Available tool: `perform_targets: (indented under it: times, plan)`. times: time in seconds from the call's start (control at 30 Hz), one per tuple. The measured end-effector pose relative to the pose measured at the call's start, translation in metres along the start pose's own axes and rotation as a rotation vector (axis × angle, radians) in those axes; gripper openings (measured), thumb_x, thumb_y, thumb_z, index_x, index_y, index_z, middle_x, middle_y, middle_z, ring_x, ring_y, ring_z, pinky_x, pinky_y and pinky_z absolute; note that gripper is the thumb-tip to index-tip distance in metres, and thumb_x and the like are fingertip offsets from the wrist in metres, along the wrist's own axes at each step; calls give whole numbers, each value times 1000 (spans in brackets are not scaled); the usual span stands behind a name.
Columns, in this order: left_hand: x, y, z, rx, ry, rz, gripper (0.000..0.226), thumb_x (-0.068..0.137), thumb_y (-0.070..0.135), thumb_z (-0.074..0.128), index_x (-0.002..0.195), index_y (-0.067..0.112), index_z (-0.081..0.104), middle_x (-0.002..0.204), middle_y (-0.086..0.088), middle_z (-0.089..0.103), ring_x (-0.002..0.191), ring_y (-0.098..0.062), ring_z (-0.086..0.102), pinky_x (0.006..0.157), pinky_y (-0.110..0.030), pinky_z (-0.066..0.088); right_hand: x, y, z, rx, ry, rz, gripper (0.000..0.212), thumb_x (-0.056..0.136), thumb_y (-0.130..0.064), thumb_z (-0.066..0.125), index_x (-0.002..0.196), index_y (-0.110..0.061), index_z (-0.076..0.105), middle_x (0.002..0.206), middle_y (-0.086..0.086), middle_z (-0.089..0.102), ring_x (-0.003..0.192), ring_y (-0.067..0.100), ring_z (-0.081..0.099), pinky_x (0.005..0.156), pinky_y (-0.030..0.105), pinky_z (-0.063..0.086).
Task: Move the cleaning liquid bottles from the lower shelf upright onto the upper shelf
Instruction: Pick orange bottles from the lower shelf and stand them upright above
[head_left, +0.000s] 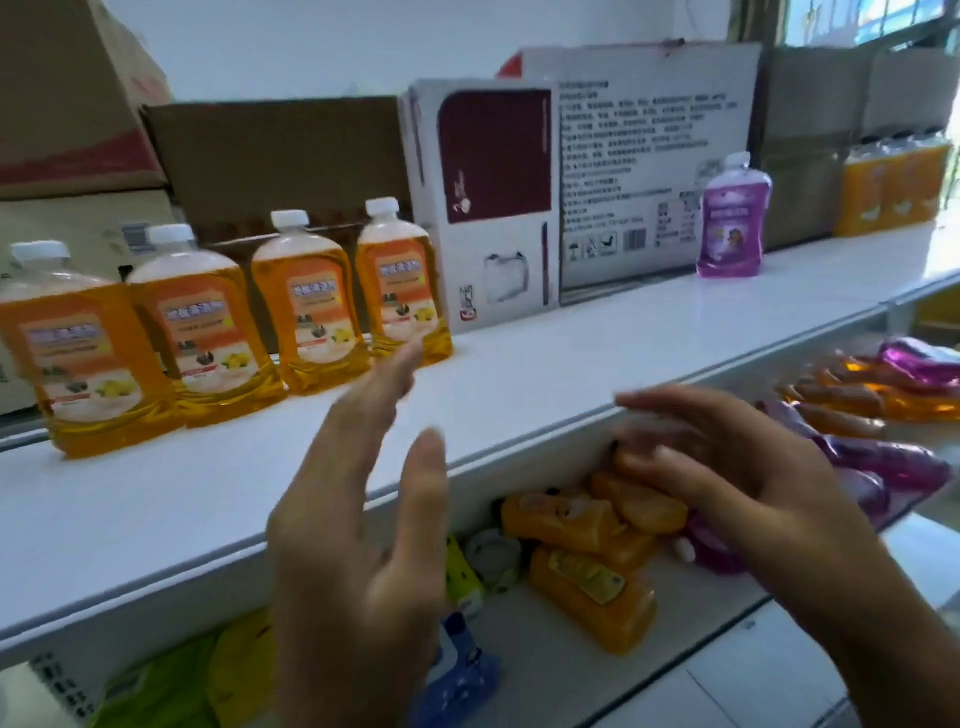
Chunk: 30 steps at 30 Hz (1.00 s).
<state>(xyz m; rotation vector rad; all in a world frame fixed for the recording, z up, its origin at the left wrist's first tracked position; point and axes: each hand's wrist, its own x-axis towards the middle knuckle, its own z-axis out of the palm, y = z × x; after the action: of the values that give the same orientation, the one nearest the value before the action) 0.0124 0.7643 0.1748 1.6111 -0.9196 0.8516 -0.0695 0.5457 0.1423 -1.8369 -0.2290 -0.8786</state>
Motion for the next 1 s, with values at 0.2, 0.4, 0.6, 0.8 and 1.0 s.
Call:
perform_targets:
  times: [0.2,0.4,0.6,0.8,1.0]
  plan:
    - [-72,-10,54,-309,22,-196,32,94,31,53,122,40,65,119,3,71,106,-18,70,87,-25,55,-79,72,-22,-189,64,325,37,87,-19,69,114,-45,68,115,-16,70,108,5,66,88,23,56]
    - [-120,-69,131,-241,-158,-772,36,93,14,64,122,35,60,123,8,66,103,-2,62,88,-23,51,-91,129,-38,-348,-56,498,39,90,-40,63,121,-56,46,128,-33,51,116,-13,51,91,16,50]
    - [-138,-109,158,-22,-259,-1014,31,98,24,57,128,34,54,112,21,53,95,19,49,82,-16,41,-84,182,-47,-361,-231,603,39,94,-38,63,120,-57,41,133,-25,47,116,-9,50,92,14,45]
    - [-146,-124,195,6,-260,-1160,33,102,26,51,134,32,53,116,18,55,93,8,53,81,-17,41,-70,227,-33,-300,-444,690,46,98,-31,60,140,-37,44,126,-22,49,109,-10,52,93,8,41]
    - [-165,-131,227,16,-490,-1216,69,101,38,50,157,32,10,163,-1,13,145,-21,32,114,-43,37,-56,248,-17,-326,-605,552,37,89,-17,61,117,-40,58,107,-24,62,91,-10,57,76,3,43]
